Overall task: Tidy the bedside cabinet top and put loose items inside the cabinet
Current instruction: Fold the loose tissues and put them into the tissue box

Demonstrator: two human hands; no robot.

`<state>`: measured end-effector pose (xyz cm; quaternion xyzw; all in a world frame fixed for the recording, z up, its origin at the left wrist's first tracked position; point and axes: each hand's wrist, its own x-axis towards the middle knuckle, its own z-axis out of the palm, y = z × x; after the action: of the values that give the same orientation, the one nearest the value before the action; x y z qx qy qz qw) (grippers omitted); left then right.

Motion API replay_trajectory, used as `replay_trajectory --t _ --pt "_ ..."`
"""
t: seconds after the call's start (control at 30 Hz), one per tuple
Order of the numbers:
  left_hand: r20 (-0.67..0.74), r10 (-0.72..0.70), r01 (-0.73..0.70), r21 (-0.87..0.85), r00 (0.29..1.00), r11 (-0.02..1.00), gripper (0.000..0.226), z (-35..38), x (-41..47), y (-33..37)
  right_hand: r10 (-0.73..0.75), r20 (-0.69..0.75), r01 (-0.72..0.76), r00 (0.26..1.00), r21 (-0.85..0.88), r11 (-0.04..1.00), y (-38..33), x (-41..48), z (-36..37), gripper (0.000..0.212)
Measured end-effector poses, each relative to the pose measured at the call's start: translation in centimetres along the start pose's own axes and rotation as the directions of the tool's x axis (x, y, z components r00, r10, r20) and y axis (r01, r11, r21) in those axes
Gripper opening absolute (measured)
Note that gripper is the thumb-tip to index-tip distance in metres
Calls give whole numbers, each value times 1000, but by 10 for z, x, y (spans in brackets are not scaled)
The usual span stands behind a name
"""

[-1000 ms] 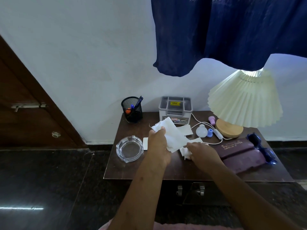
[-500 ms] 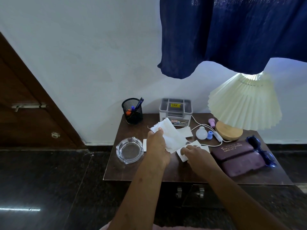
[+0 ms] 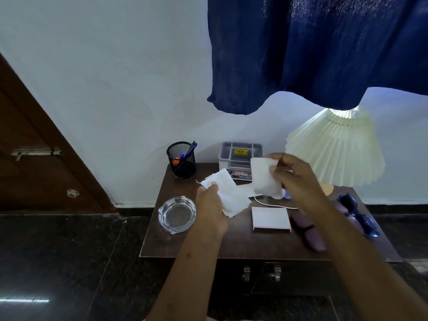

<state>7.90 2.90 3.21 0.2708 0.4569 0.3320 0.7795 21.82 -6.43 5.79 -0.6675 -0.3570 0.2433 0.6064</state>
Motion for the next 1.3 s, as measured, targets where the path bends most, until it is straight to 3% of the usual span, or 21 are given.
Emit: replay_trajectory --t 0.07,0.17,0.23,0.33,0.5,0.67,0.77,0.9,1.03,1.1,1.17,1.23,1.3 --pt "22 -28 29 -38 999 999 16 2 -2 0 -85 110 66 990 166 984 -22 -7 -6 34" --pt "88 -121 128 -85 989 988 40 5 -8 -1 -86 199 41 976 223 974 -31 -15 4 36" --pt "175 -187 210 -123 967 970 51 9 -13 -1 -31 155 16 987 100 995 -23 -19 20 37" --pt "273 -200 237 -109 941 965 62 12 -16 -5 -13 -32 10 999 -85 996 -9 -20 39 32" --pt "293 -160 194 -93 943 976 47 12 -16 -5 7 -185 -11 983 -21 1000 4 -14 52 25" --pt "254 -115 105 53 960 993 10 12 -15 -7 156 -237 -119 959 163 979 11 -10 58 29" --pt "261 -45 10 132 964 991 14 13 -15 -9 246 -236 -184 940 256 949 13 -11 62 30" --pt "269 1 -53 187 963 981 16 14 -18 -10 198 -143 -175 970 162 971 12 -13 66 36" --pt "123 54 -75 170 991 983 13 6 -15 8 247 -6 -235 969 278 931 17 3 61 20" --pt "45 70 -74 92 997 993 13 -3 -10 23 274 1 -271 962 157 950 32 15 51 19" --pt "-9 96 -95 45 995 994 14 -13 -5 35 298 -34 -299 954 -181 937 57 23 43 22" --pt "-57 115 -115 13 992 993 19 -23 -1 42 255 -25 -209 967 -651 730 84 27 39 28" --pt "-102 117 -118 -3 988 993 19 -31 5 45 127 127 52 984 -879 474 106 30 43 37"
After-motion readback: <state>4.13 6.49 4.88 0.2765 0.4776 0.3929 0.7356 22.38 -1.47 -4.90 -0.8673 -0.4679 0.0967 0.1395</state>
